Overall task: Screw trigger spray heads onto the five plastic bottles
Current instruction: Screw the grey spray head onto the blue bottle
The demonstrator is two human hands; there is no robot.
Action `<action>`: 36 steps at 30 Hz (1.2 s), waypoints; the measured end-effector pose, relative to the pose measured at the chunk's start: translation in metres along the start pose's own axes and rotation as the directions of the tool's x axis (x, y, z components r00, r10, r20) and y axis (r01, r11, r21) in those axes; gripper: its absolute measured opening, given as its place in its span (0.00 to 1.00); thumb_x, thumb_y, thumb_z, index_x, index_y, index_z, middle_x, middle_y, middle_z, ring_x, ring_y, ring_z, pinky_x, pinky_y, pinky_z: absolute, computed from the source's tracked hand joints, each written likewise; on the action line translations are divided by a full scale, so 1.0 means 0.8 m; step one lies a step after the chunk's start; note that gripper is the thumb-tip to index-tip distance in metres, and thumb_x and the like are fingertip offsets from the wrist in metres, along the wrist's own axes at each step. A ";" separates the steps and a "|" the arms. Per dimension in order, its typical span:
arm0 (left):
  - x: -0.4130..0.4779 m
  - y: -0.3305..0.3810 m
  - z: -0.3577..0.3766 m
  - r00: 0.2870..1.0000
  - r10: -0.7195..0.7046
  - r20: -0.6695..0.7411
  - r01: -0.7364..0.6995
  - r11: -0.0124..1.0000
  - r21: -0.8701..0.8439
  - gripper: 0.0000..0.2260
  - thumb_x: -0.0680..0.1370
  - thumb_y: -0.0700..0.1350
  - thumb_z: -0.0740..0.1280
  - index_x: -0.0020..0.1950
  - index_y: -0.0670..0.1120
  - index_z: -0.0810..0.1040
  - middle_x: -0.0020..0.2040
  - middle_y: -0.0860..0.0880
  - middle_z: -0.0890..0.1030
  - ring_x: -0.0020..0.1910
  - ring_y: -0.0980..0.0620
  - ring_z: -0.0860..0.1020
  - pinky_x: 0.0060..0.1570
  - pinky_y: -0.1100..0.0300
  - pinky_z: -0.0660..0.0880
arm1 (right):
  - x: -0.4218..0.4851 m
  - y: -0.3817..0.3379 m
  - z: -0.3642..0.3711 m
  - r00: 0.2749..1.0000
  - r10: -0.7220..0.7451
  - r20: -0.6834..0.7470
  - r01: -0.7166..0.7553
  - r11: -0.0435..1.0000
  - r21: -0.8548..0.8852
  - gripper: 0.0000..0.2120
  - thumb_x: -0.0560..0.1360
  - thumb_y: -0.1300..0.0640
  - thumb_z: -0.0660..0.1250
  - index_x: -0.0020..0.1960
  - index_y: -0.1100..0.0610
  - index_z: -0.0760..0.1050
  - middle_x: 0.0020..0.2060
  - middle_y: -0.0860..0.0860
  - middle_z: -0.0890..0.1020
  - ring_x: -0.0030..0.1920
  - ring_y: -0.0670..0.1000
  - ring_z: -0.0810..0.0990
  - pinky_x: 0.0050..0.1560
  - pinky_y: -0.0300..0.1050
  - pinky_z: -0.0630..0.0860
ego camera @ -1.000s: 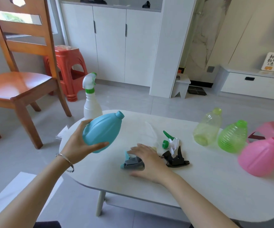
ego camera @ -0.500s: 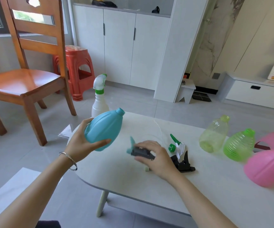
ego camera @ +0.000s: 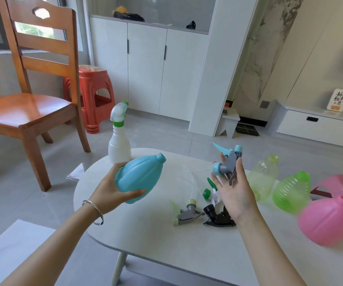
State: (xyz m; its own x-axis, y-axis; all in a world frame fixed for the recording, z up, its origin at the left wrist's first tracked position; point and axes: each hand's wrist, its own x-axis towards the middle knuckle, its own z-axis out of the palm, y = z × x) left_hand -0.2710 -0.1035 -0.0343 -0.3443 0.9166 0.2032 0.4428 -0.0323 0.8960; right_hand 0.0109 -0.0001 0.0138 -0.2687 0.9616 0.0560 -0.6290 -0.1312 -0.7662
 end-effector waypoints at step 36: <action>-0.005 0.022 0.043 0.964 0.024 0.266 -0.032 0.999 0.024 0.37 0.54 0.59 0.78 0.61 0.61 0.69 0.58 0.54 0.74 0.55 0.55 0.76 0.46 0.62 0.79 | 0.000 0.031 -0.001 0.982 0.149 0.116 -0.056 0.815 -0.577 0.18 0.71 0.65 0.71 0.59 0.57 0.73 0.49 0.52 0.83 0.47 0.42 0.82 0.44 0.36 0.78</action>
State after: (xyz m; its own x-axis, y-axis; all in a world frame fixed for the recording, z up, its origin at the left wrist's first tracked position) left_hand -0.2337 -0.0938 -0.0328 -0.1004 0.9886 0.1125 0.4736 -0.0519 0.8792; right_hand -0.0039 -0.0032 -0.0055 -0.4421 0.8968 0.0146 -0.0770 -0.0217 -0.9968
